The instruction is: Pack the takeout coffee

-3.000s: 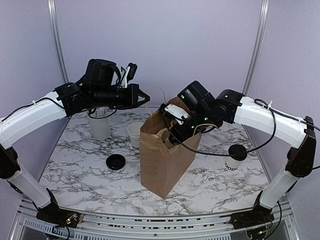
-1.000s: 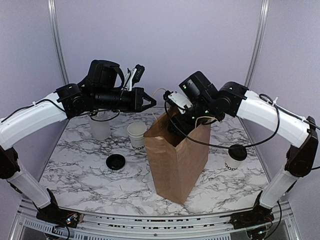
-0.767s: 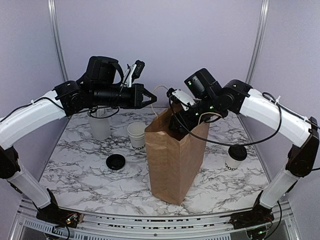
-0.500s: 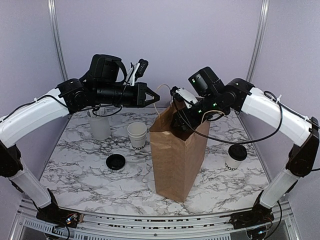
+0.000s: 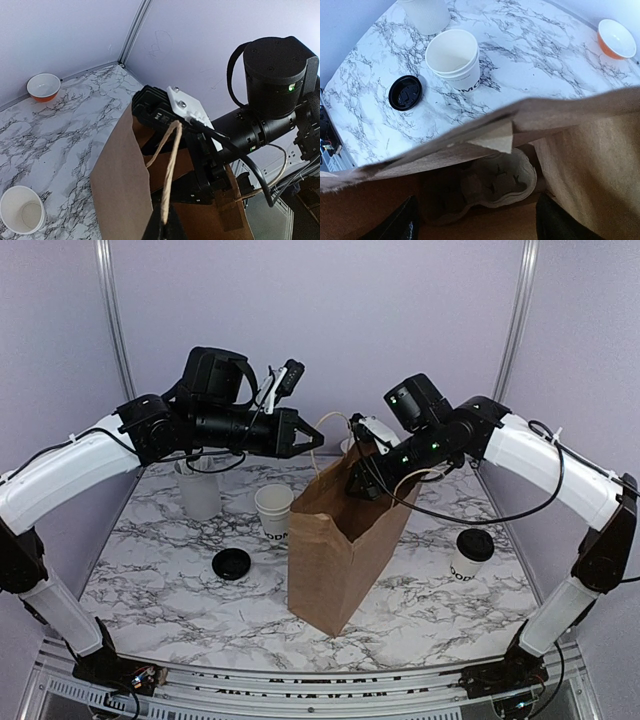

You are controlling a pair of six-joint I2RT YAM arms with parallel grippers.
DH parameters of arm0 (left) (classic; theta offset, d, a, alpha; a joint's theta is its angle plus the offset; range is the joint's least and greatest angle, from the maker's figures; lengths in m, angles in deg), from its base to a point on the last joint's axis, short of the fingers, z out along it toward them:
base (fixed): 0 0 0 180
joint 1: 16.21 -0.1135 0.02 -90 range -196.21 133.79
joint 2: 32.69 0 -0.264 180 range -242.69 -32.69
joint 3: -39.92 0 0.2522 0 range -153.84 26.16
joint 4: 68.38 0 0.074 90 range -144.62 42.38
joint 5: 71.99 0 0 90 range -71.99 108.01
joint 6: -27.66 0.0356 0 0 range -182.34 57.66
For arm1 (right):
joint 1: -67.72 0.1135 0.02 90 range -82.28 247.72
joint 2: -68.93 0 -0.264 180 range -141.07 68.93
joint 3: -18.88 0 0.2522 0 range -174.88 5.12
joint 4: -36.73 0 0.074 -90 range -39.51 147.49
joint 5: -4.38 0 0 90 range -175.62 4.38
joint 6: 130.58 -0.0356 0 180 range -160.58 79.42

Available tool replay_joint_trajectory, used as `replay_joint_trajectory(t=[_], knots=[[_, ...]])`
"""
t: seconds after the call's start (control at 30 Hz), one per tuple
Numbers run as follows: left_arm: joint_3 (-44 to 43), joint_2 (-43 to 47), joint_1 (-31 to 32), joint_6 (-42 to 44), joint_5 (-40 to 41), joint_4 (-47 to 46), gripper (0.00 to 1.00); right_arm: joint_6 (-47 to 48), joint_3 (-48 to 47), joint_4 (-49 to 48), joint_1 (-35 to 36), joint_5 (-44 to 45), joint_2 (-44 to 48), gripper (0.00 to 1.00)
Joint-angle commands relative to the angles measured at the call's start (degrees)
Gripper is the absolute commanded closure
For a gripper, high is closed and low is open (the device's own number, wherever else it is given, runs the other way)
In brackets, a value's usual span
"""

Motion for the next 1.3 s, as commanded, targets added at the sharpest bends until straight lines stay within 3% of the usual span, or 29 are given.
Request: replay_joint_trajectory(t=[0.0, 0.63, 1.27], knots=[[-2.04, -1.06, 0.6, 0.99, -1.37, 1.17, 1.0, -1.22, -1.0, -2.02, -0.32, -1.95, 1.7, 0.23], [2.86, 0.53, 1.31, -10.38, 5.9, -2.04, 1.0, -4.89, -3.35, -11.26, -0.29, 0.42, 5.47, 0.22], [13.58, 9.1, 2.66, -21.58, 15.48, -8.52, 1.0, -8.97, 0.11, -16.32, -0.28, 16.61, 13.97, 0.21]])
